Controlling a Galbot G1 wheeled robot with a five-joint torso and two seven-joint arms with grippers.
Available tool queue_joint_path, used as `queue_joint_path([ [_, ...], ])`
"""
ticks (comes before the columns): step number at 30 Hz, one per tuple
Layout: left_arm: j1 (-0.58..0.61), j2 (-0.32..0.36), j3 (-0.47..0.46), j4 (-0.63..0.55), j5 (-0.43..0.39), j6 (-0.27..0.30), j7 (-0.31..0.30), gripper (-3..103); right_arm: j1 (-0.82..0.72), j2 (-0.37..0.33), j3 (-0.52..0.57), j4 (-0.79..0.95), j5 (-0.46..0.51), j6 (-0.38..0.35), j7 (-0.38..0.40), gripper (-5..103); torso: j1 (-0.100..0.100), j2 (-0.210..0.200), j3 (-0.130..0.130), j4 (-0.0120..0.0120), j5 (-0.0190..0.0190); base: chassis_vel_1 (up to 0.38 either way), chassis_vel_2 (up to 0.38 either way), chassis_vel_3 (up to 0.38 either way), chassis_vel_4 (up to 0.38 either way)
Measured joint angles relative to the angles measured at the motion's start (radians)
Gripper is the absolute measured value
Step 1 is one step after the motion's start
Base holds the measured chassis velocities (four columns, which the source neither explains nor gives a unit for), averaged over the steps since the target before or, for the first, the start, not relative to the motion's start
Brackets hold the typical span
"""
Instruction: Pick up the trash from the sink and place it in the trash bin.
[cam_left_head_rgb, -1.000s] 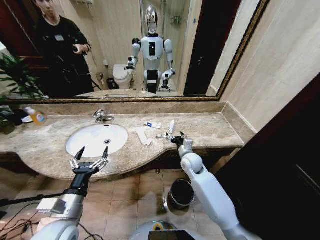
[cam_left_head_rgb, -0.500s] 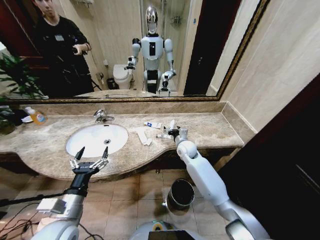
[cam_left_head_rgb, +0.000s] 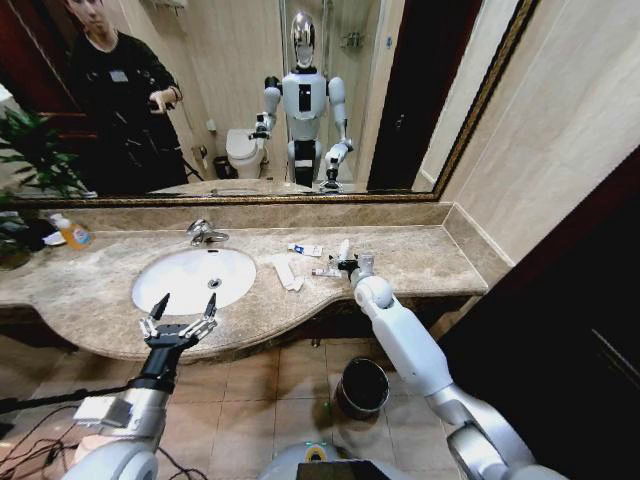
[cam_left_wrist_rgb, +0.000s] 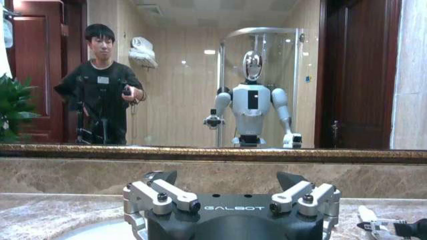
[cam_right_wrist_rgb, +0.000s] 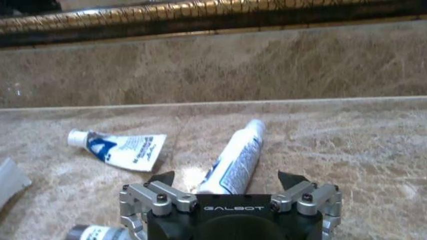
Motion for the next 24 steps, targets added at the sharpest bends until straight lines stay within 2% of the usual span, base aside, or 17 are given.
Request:
queue_joint_path([
  [1, 0.0, 0.0, 0.0, 0.0, 0.0, 0.0, 0.0, 100, 0.001, -0.002, 0.0, -0.005, 0.0, -0.001, -0.005, 103, 0.0, 0.0, 0.0, 0.0, 0.0, 0.0, 0.0, 0.0, 0.0],
  [4, 0.0, 0.0, 0.0, 0.0, 0.0, 0.0, 0.0, 100, 0.004, -0.007, 0.0, -0.013, 0.0, -0.002, -0.01, 100, 0.0, 0.0, 0.0, 0.0, 0.0, 0.0, 0.0, 0.0, 0.0],
  [6, 0.0, 0.0, 0.0, 0.0, 0.0, 0.0, 0.0, 100, 0.008, -0.016, -0.003, -0.013, 0.009, -0.003, -0.011, 90, 0.0, 0.0, 0.0, 0.0, 0.0, 0.0, 0.0, 0.0, 0.0],
  [9, 0.0, 0.0, 0.0, 0.0, 0.0, 0.0, 0.0, 100, 0.008, -0.023, -0.007, -0.01, 0.012, -0.004, -0.011, 84, 0.0, 0.0, 0.0, 0.0, 0.0001, 0.0, 0.0, 0.0, 0.0],
  [12, 0.0, 0.0, 0.0, 0.0, 0.0, 0.0, 0.0, 100, 0.003, -0.033, -0.013, -0.002, 0.012, -0.005, -0.011, 68, 0.0, 0.0, 0.0, 0.0, 0.0, 0.0, 0.0, 0.0, 0.0],
  [13, 0.0, 0.0, 0.0, 0.0, 0.0, 0.0, 0.0, 100, 0.003, -0.033, -0.013, -0.002, 0.012, -0.005, -0.011, 68, 0.0, 0.0, 0.0, 0.0, 0.0, 0.0, 0.0, 0.0, 0.0],
  [14, 0.0, 0.0, 0.0, 0.0, 0.0, 0.0, 0.0, 100, 0.0, -0.036, -0.017, 0.001, 0.012, -0.005, -0.011, 62, 0.0, 0.0, 0.0, 0.0, 0.0, 0.0, 0.0, 0.0, 0.0],
  [16, 0.0, 0.0, 0.0, 0.0, 0.0, 0.0, 0.0, 100, -0.003, -0.039, -0.02, 0.004, 0.01, -0.005, -0.011, 62, 0.0, 0.0, 0.0, -0.0001, 0.0001, 0.0, 0.0, 0.0, 0.0],
  [17, 0.0, 0.0, 0.0, 0.0, 0.0, 0.0, 0.0, 100, -0.006, -0.042, -0.024, 0.007, 0.007, -0.005, -0.011, 51, 0.0, 0.0, 0.0, 0.0, 0.0, 0.0, 0.0, 0.0, 0.0],
  [18, 0.0, 0.0, 0.0, 0.0, 0.0, 0.0, 0.0, 100, -0.006, -0.044, -0.026, 0.009, 0.005, -0.004, -0.011, 46, 0.0, 0.0, 0.0, 0.0, 0.0001, 0.0, 0.0, 0.0, 0.0],
  [19, 0.0, 0.0, 0.0, 0.0, 0.0, 0.0, 0.0, 100, -0.007, -0.045, -0.027, 0.01, 0.004, -0.003, -0.011, 46, 0.0, 0.0, 0.0, 0.0, 0.0001, 0.0, 0.0, 0.0, 0.0],
  [20, 0.0, 0.0, 0.0, 0.0, 0.0, 0.0, 0.0, 100, -0.006, -0.047, -0.028, 0.011, 0.003, -0.002, -0.01, 41, 0.0, 0.0, 0.0, 0.0, 0.0, 0.0, 0.0, 0.0, 0.0],
  [21, 0.0, 0.0, 0.0, 0.0, 0.0, 0.0, 0.0, 100, -0.006, -0.047, -0.028, 0.011, 0.003, -0.002, -0.01, 41, 0.0, 0.0, 0.0, 0.0, 0.0, 0.0, 0.0, 0.0, 0.0],
  [24, 0.0, 0.0, 0.0, 0.0, 0.0, 0.0, 0.0, 100, -0.007, -0.054, -0.032, 0.027, 0.003, 0.001, -0.002, 30, 0.0, 0.0, 0.0, 0.0, 0.0, 0.0, 0.0, 0.0, 0.0],
])
